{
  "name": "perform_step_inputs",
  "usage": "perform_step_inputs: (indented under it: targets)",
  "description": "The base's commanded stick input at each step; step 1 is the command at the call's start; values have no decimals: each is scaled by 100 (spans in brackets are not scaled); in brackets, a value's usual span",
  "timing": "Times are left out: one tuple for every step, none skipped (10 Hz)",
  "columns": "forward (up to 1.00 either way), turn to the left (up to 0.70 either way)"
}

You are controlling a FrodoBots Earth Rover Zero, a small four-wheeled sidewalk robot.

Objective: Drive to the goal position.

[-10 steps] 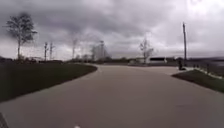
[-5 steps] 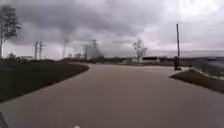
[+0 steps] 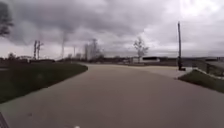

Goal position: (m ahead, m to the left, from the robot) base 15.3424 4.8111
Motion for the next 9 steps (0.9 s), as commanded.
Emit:
perform_step_inputs:
  targets:
    - [100, 0]
    - [100, 0]
    - [100, 0]
    - [100, 0]
    - [100, 0]
    - [100, 0]
    - [100, 0]
    - [100, 0]
    - [100, 0]
